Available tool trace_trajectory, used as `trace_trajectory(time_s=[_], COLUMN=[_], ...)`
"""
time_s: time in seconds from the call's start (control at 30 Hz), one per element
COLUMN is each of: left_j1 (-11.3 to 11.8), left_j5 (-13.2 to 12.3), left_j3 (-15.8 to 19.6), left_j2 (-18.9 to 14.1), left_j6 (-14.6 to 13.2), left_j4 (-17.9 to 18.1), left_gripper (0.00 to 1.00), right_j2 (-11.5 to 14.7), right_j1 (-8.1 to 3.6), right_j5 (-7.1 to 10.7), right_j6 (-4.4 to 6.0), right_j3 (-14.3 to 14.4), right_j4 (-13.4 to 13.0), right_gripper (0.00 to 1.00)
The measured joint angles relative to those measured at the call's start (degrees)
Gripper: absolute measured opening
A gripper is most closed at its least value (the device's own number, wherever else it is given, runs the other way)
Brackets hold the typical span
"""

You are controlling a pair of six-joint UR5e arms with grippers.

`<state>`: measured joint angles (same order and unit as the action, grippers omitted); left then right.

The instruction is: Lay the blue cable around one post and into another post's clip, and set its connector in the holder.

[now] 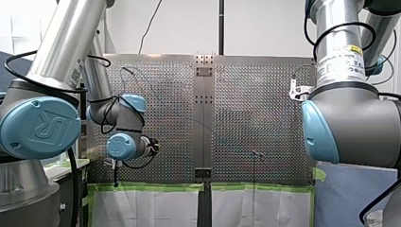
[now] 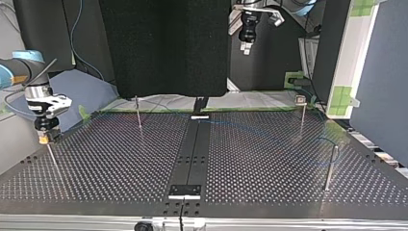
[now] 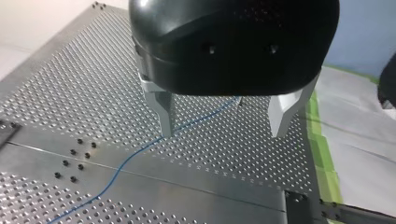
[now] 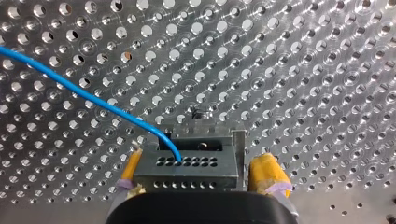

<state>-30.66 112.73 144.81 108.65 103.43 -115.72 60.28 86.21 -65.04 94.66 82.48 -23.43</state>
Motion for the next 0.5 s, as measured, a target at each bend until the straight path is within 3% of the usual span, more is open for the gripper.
trace_trajectory(time_s=[0.5], left_j1=[0.0], left_j5=[-0.3], left_j3=[0.0], left_j2=[0.0], left_j6=[0.0], left_j4=[0.8], left_gripper=[1.0], right_j2=[0.0], right_j1=[0.0], right_j5=[0.0], right_j6=[0.0], right_j3=[0.0], right_j4=[0.0], right_gripper=[1.0])
